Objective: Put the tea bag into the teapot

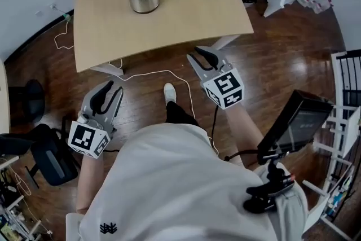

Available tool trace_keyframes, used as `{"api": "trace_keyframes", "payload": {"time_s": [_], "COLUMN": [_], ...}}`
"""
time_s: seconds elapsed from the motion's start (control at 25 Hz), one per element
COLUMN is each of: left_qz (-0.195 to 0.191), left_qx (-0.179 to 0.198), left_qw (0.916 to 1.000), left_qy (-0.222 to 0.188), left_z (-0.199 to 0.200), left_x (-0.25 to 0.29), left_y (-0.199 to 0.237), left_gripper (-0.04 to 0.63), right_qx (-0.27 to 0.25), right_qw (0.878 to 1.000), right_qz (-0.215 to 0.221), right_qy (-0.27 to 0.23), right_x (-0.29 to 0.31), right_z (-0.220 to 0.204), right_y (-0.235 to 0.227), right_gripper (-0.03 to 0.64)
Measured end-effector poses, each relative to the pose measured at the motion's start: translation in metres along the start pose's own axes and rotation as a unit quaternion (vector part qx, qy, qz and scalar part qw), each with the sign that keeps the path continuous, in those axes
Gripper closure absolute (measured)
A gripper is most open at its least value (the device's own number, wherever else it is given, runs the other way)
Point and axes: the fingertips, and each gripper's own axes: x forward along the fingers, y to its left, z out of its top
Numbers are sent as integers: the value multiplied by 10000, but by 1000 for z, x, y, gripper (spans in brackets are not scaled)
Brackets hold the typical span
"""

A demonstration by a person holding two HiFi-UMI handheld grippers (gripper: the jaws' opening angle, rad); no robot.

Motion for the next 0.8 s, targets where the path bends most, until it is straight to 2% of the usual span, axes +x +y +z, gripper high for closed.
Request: {"api": "trace_keyframes", "payload": {"time_s": [0.2, 0.44, 0.64, 0.8], "left_qz": [-262, -202, -128, -77], "left_qx": [27, -166, -191, -205], "left_qw": [9996, 9996, 9997, 9997], "left_qy": [-138, 58, -26, -100], "left_z": [-33, -72, -78, -67], "left_x": [-76, -159, -182, -173], "left_y": [-64, -106, -142, -173], "left_gripper": [499, 499, 500, 499], "right_qx": [80, 289, 193, 51], "right_qw": [9995, 9987, 9989, 9986], "right_qz": [-294, -401, -410, -428], "right_qy": [-55, 86, -113, -322], "right_x": [-87, -170, -218, -257], "right_z": [-24, -54, -48, -37], "right_y": [80, 156, 169, 159], "right_gripper": [518, 512, 497, 494]}}
